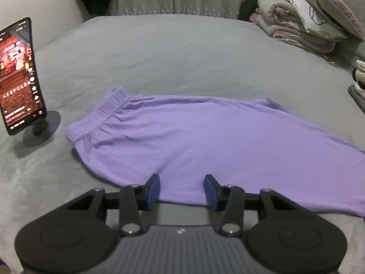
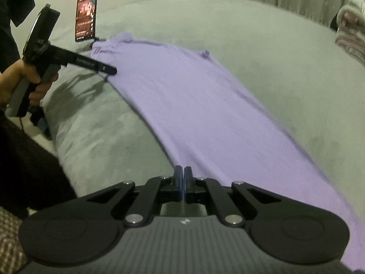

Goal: Fold clothes

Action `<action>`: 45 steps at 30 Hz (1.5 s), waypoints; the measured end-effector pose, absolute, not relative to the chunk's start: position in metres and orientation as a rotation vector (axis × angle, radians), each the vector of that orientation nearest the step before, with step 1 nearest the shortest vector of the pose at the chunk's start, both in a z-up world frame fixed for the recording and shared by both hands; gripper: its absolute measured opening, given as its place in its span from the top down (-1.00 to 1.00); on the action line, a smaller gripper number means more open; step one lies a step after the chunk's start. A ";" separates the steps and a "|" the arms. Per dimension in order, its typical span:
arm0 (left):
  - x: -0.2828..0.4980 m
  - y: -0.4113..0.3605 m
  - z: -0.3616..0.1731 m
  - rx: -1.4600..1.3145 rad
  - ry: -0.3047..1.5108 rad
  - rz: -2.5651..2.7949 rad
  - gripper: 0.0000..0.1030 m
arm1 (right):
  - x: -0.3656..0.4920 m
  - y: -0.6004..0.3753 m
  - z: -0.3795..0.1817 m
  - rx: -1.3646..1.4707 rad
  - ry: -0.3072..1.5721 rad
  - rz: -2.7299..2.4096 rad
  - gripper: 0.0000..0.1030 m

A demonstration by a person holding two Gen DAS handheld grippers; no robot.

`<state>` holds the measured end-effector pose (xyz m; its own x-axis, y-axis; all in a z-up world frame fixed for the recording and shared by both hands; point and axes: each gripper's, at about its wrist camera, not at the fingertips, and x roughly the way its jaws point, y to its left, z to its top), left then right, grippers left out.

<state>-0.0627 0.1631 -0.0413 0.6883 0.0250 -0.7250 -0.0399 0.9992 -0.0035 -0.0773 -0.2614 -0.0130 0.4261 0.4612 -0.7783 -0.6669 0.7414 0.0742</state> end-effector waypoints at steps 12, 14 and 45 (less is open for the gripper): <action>-0.065 0.088 -0.034 0.042 0.680 -0.310 0.15 | -0.066 -0.282 -0.001 -0.090 0.766 0.604 0.69; -0.065 0.068 -0.038 0.058 0.675 -0.395 0.14 | -0.061 -0.282 -0.004 -0.082 0.751 0.580 0.69; -0.090 -0.020 -0.048 0.190 0.661 -0.660 -0.12 | -0.101 -0.460 -0.026 -0.031 0.671 0.081 0.06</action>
